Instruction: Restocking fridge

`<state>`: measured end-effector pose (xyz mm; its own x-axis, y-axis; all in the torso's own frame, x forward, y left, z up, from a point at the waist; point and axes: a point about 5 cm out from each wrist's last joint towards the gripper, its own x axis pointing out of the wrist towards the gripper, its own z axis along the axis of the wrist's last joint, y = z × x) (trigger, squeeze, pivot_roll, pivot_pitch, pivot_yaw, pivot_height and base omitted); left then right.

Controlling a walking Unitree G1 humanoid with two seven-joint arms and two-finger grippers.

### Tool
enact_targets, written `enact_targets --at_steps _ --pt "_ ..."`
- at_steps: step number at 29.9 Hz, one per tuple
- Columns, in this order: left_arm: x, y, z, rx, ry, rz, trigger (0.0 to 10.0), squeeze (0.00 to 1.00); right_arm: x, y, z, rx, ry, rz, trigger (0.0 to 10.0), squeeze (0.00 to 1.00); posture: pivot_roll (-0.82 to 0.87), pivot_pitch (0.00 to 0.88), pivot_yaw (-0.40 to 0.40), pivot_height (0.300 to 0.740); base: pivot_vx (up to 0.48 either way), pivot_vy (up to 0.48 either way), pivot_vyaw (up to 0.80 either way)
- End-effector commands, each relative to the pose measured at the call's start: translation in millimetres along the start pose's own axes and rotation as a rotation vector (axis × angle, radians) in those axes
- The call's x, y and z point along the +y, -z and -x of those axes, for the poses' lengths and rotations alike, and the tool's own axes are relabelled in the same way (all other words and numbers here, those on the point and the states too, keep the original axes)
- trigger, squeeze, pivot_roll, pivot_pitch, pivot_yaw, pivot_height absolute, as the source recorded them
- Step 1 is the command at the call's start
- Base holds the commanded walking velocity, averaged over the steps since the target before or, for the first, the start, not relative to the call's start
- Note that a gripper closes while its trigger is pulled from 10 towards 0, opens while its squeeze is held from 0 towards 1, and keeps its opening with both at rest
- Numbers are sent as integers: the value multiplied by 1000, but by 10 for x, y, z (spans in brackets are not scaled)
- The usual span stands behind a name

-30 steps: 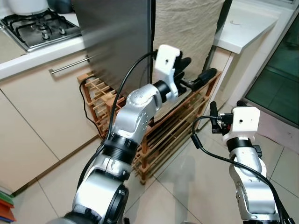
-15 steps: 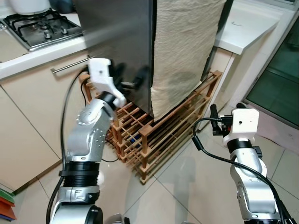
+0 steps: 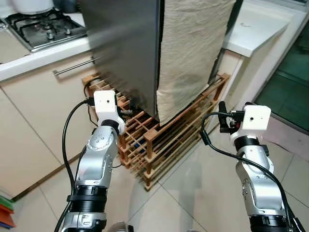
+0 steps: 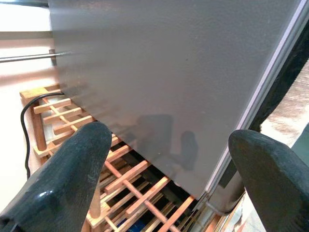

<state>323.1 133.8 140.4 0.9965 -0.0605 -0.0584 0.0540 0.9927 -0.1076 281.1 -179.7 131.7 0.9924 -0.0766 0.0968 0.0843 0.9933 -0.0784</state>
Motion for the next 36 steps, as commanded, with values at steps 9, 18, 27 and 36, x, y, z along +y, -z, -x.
enact_targets --at_steps 9,18,27,36 --pt "-23 -50 -41 -9 -52 49 10000 0 36 -22 -43 -14 -28 31 10000 0 -66 0 -12 727 0 -477 750" --pt "-20 -32 -96 3 -77 1 10000 0 51 -26 -36 -28 -38 34 10000 0 -69 0 -10 727 0 -314 488" --pt "-61 -163 -120 -76 -2 -15 10000 0 35 -1 -7 -29 -32 31 10000 0 -76 0 1 727 260 0 0" --pt "-54 -228 -125 -114 -23 2 10000 0 11 -10 24 -52 -26 26 10000 0 -79 0 7 727 450 37 0"
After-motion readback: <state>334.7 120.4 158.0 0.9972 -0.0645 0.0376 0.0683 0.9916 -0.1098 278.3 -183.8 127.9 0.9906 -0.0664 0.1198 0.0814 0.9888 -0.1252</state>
